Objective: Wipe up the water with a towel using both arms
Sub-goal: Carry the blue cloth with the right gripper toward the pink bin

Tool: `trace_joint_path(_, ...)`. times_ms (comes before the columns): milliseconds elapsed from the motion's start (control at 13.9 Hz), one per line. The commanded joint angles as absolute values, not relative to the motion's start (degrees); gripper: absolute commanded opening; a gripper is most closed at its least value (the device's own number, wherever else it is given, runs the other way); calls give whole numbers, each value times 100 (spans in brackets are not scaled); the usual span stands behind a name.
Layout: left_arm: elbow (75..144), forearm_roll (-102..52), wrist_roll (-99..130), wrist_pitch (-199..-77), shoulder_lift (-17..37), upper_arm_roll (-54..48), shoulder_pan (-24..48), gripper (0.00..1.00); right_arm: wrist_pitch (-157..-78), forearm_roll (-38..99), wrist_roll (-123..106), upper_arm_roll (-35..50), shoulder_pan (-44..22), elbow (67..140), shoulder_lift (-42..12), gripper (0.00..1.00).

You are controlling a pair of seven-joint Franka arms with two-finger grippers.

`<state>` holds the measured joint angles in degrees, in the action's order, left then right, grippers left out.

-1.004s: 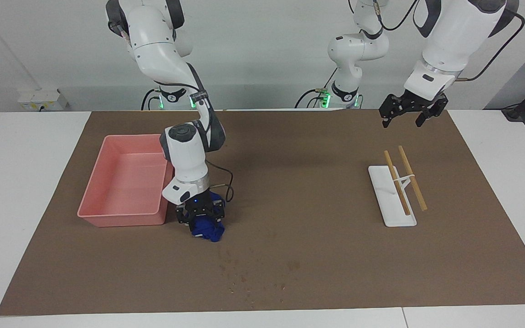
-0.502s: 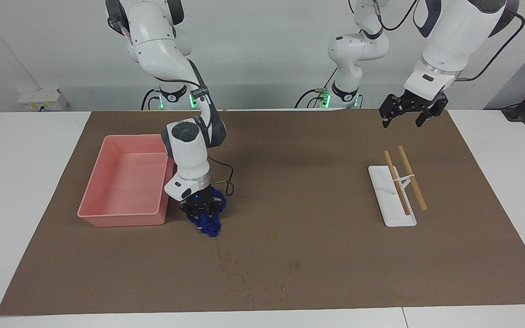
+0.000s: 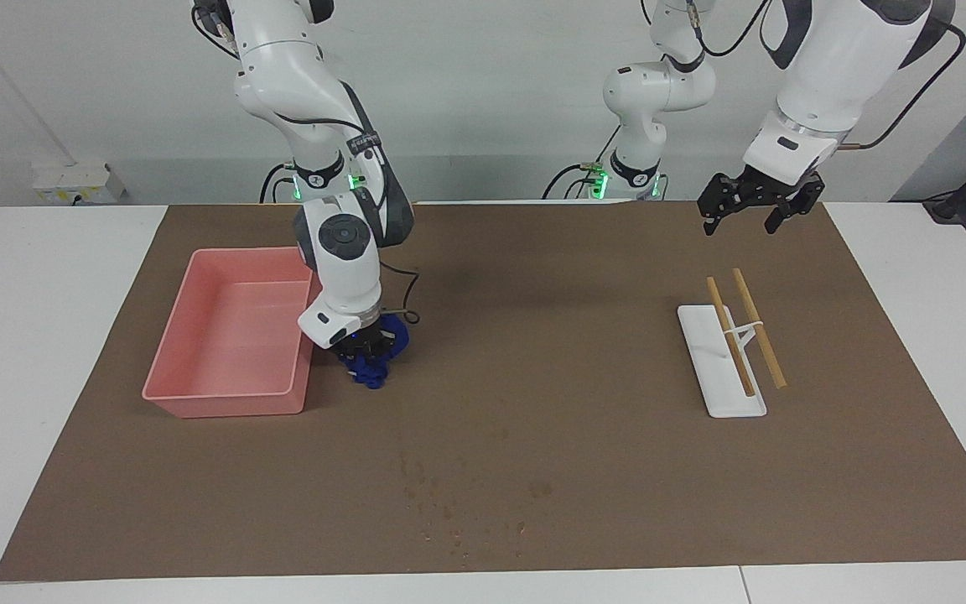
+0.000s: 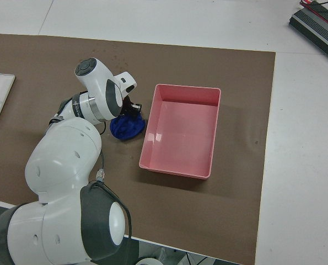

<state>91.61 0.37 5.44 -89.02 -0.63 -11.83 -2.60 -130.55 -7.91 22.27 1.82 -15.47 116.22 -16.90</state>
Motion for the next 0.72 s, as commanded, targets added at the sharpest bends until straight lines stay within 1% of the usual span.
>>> trace_joint_path(0,9246,62,519,-8842,-158,-1195,-308,100,-12955,-475,2338,255,-1616,12471,-1267,0)
trace_joint_path(215,9246,62,519,-8842,-158,-1195,-308,100,-12666,-124,2487,290,-1739,12524,-1047,0)
trace_joint_path(430,9246,62,519,-8842,-158,-1195,-308,100,-12682,201,3021,299,-2056,12455,-1037,0)
trace_joint_path(574,9246,62,519,-8842,-158,-1195,-308,100,-12517,351,3295,299,-2144,12166,-1002,0)
trace_joint_path(646,9246,62,519,-8842,-158,-1195,-308,100,-12281,430,3322,308,-2145,11964,-950,0)
